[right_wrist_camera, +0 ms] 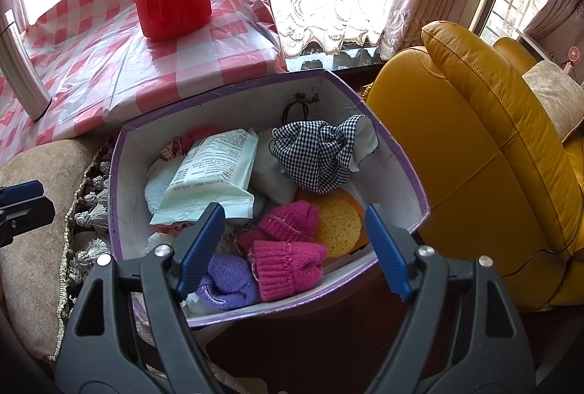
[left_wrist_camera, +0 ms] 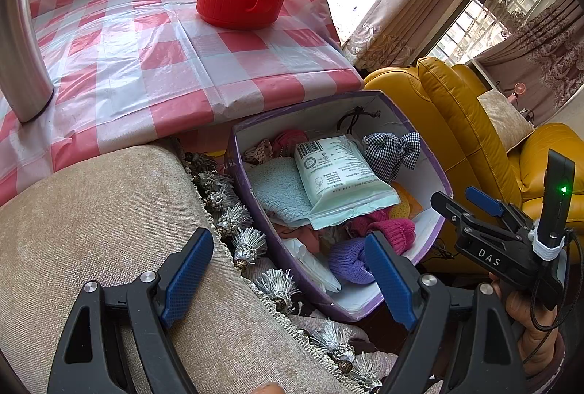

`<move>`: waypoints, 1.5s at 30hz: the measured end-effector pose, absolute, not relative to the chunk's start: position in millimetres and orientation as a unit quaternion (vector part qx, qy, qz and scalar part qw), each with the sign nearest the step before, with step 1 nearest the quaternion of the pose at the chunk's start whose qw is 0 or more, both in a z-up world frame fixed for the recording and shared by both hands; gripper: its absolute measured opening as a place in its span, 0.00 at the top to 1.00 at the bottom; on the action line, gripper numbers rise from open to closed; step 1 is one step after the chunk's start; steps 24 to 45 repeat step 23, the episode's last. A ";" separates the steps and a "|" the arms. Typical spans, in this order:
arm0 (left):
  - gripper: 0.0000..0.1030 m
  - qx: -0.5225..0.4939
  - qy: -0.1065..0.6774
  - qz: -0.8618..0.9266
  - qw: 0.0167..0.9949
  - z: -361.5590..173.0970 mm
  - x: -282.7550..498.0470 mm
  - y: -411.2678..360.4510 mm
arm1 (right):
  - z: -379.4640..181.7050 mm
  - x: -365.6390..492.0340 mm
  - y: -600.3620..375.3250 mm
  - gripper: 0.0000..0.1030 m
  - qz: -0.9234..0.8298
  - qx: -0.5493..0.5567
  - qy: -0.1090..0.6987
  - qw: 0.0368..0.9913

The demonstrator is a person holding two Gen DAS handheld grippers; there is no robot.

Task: Organize soft objects

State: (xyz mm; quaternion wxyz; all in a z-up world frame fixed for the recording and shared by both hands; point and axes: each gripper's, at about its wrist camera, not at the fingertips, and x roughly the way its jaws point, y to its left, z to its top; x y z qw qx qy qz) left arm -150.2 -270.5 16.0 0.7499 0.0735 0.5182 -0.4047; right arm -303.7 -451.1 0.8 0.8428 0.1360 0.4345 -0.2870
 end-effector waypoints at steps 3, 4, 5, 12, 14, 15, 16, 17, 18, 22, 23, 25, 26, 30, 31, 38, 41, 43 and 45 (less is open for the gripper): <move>0.17 0.073 0.518 -0.405 0.750 15.9 -150.4 -270.5 | 0.8 -303.8 -450.9 0.21 -0.287 0.136 0.435 0.843; 0.17 0.073 0.518 -0.405 0.750 16.0 -150.3 -270.5 | 0.4 -303.7 -450.9 0.21 -0.287 0.135 0.435 0.843; 0.17 0.074 0.518 -0.405 0.750 16.1 -150.2 -270.4 | 0.1 -303.9 -450.8 0.21 -0.287 0.135 0.435 0.843; 0.17 0.073 0.518 -0.405 0.750 16.2 -150.0 -270.4 | -0.4 -303.8 -450.6 0.21 -0.287 0.136 0.436 0.842; 0.17 0.073 0.518 -0.405 0.750 16.1 -150.2 -270.5 | -0.5 -303.7 -450.7 0.21 -0.287 0.135 0.436 0.842; 0.17 0.074 0.519 -0.405 0.750 16.2 -150.0 -270.4 | -0.5 -303.6 -450.7 0.21 -0.287 0.136 0.436 0.842; 0.17 0.073 0.519 -0.404 0.750 16.4 -150.1 -271.0 | -0.5 -303.6 -450.5 0.21 -0.287 0.135 0.436 0.842; 0.17 0.073 0.519 -0.404 0.750 16.3 -150.0 -270.9 | -0.5 -303.6 -450.4 0.21 -0.288 0.135 0.436 0.842; 0.17 0.073 0.519 -0.405 0.750 16.3 -150.0 -271.0 | -0.7 -303.8 -450.3 0.21 -0.288 0.135 0.436 0.842; 0.15 0.072 0.516 -0.414 0.746 17.1 -151.8 -273.9 | -1.3 -301.0 -448.7 0.21 -0.284 0.136 0.438 0.842; 0.15 0.073 0.514 -0.417 0.746 17.5 -152.6 -274.4 | -0.7 -299.5 -447.1 0.21 -0.282 0.134 0.438 0.843; 0.15 0.073 0.514 -0.417 0.746 17.5 -152.6 -274.4 | -0.7 -299.5 -447.1 0.21 -0.282 0.134 0.438 0.843; 0.15 0.073 0.514 -0.417 0.746 17.5 -152.6 -274.4 | -0.7 -299.5 -447.1 0.21 -0.282 0.134 0.438 0.843; 0.15 0.073 0.514 -0.417 0.746 17.5 -152.6 -274.4 | -0.7 -299.5 -447.1 0.21 -0.282 0.134 0.438 0.843; 0.15 0.073 0.514 -0.417 0.746 17.5 -152.6 -274.4 | -0.7 -299.5 -447.1 0.21 -0.282 0.134 0.438 0.843; 0.15 0.073 0.514 -0.417 0.746 17.5 -152.6 -274.4 | -0.7 -299.5 -447.1 0.21 -0.282 0.134 0.438 0.843; 0.15 0.073 0.514 -0.417 0.746 17.5 -152.6 -274.4 | -0.7 -299.5 -447.1 0.21 -0.282 0.134 0.438 0.843; 0.15 0.073 0.514 -0.417 0.746 17.5 -152.6 -274.4 | -0.7 -299.5 -447.1 0.21 -0.282 0.134 0.438 0.843; 0.15 0.073 0.514 -0.417 0.746 17.5 -152.6 -274.4 | -0.7 -299.5 -447.1 0.21 -0.282 0.134 0.438 0.843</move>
